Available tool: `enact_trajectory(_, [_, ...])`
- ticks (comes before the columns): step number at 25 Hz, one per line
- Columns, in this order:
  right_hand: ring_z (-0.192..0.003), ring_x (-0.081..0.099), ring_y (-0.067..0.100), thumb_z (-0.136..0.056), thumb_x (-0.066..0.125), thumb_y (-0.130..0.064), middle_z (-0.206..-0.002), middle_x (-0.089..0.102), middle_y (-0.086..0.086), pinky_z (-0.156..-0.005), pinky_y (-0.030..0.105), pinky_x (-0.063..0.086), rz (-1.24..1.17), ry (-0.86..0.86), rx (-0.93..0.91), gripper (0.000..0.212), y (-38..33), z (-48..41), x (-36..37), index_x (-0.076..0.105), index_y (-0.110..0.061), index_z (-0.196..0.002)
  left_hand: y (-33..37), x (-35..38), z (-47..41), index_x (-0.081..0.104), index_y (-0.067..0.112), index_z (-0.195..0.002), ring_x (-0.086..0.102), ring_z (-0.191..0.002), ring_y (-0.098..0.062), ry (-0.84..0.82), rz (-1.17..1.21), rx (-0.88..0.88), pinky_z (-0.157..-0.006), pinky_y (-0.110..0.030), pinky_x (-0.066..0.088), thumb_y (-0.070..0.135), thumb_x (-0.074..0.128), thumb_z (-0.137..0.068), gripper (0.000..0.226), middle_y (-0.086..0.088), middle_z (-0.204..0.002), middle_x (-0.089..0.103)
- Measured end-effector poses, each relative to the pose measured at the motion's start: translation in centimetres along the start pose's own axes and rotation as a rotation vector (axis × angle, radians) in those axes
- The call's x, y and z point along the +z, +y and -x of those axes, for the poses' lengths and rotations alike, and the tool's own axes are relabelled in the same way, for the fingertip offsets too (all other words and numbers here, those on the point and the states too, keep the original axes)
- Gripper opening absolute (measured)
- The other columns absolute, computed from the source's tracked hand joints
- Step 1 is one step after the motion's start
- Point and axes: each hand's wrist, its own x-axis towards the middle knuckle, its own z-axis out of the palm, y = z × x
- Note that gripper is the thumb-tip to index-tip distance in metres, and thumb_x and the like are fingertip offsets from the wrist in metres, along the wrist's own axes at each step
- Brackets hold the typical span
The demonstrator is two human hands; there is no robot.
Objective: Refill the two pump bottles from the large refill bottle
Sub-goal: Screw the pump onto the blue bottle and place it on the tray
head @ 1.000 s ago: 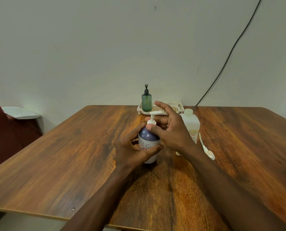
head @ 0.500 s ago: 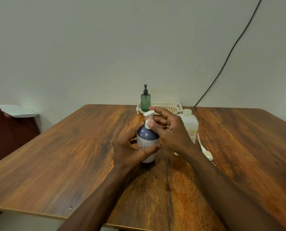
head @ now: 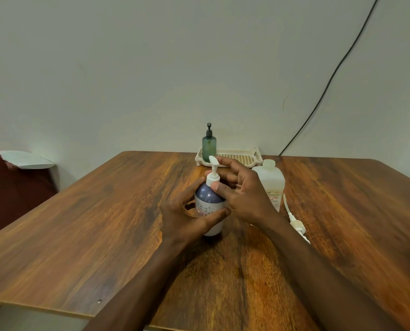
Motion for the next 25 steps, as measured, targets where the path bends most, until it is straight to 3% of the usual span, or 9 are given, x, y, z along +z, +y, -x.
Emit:
enact_trajectory(2, [-0.112, 0.070, 0.005, -0.086, 0.082, -0.011, -0.124, 0.073, -0.004, -0.092, 0.035, 0.061, 0.040, 0.097, -0.020, 0.057, -0.3, 0.1, 0.2, 0.059, -0.024, -0.136, 0.1, 0.1, 0.0, 0.060, 0.015, -0.142, 0.064, -0.119, 0.001, 0.006, 0.001, 0.007, -0.091, -0.016, 0.055, 0.053, 0.088, -0.071, 0.085, 0.006, -0.136, 0.067])
enact_trajectory(6, [-0.103, 0.072, -0.001, -0.079, 0.089, -0.015, -0.117, 0.075, -0.006, -0.086, 0.029, 0.062, 0.085, 0.243, -0.056, 0.052, -0.8, 0.4, 1.4, 0.062, -0.020, -0.122, -0.1, 0.3, 0.1, 0.059, 0.012, -0.143, 0.065, -0.120, 0.000, 0.027, -0.027, 0.003, -0.091, -0.014, 0.054, 0.042, 0.092, -0.071, 0.085, 0.002, -0.136, 0.066])
enact_trajectory(9, [-0.107, 0.072, 0.003, -0.079, 0.088, -0.014, -0.121, 0.074, -0.003, -0.088, 0.029, 0.062, 0.094, 0.267, -0.074, 0.059, -1.1, 0.5, 2.1, 0.057, -0.022, -0.129, 0.1, 0.1, 0.3, 0.058, 0.011, -0.143, 0.063, -0.118, 0.007, 0.033, -0.030, -0.026, -0.091, -0.012, 0.053, 0.033, 0.094, -0.068, 0.085, 0.002, -0.136, 0.066])
enact_trajectory(12, [-0.117, 0.068, 0.011, -0.085, 0.085, -0.024, -0.133, 0.068, -0.001, -0.092, 0.027, 0.060, 0.078, 0.127, -0.019, 0.076, -1.7, 0.1, 0.8, 0.044, -0.031, -0.148, 0.9, -0.5, -0.3, 0.059, 0.013, -0.143, 0.064, -0.117, 0.004, 0.012, -0.017, -0.011, -0.090, -0.016, 0.055, 0.043, 0.090, -0.070, 0.084, 0.007, -0.135, 0.066])
enact_trajectory(16, [-0.128, 0.062, 0.011, -0.101, 0.063, -0.038, -0.140, 0.064, -0.004, -0.100, 0.030, 0.056, -0.048, -0.092, 0.010, 0.048, -4.2, -2.4, -1.7, 0.052, -0.033, -0.148, 2.3, -1.6, -3.0, 0.060, 0.013, -0.141, 0.068, -0.117, -0.010, -0.079, -0.026, 0.035, -0.090, -0.034, 0.061, 0.039, 0.094, -0.074, 0.080, 0.002, -0.132, 0.069])
enact_trajectory(20, [-0.121, 0.066, 0.007, -0.101, 0.062, -0.038, -0.130, 0.071, -0.005, -0.102, 0.033, 0.055, -0.043, -0.160, -0.052, 0.045, -6.8, -6.2, -4.0, 0.057, -0.028, -0.145, 3.0, -1.4, -7.3, 0.063, 0.014, -0.139, 0.071, -0.111, -0.015, -0.110, -0.036, 0.094, -0.087, -0.041, 0.062, 0.038, 0.094, -0.074, 0.075, 0.002, -0.126, 0.072])
enact_trajectory(23, [-0.104, 0.074, 0.014, -0.089, 0.078, -0.037, -0.112, 0.077, -0.001, -0.092, 0.044, 0.061, 0.039, 0.036, -0.076, 0.038, -7.4, -8.7, -5.3, 0.069, -0.019, -0.122, 2.5, -0.5, -10.2, 0.061, 0.018, -0.141, 0.071, -0.109, -0.014, -0.109, -0.061, 0.086, -0.089, -0.038, 0.062, 0.051, 0.090, -0.075, 0.080, 0.004, -0.127, 0.072])
enact_trajectory(25, [-0.089, 0.076, 0.016, -0.080, 0.087, -0.040, -0.097, 0.078, 0.000, -0.080, 0.045, 0.064, 0.146, 0.232, -0.107, 0.036, -7.3, -10.3, -5.9, 0.071, -0.015, -0.101, 1.7, 0.5, -12.1, 0.061, 0.020, -0.142, 0.071, -0.110, -0.014, -0.106, -0.056, 0.076, -0.091, -0.038, 0.061, 0.057, 0.087, -0.074, 0.082, 0.005, -0.127, 0.072])
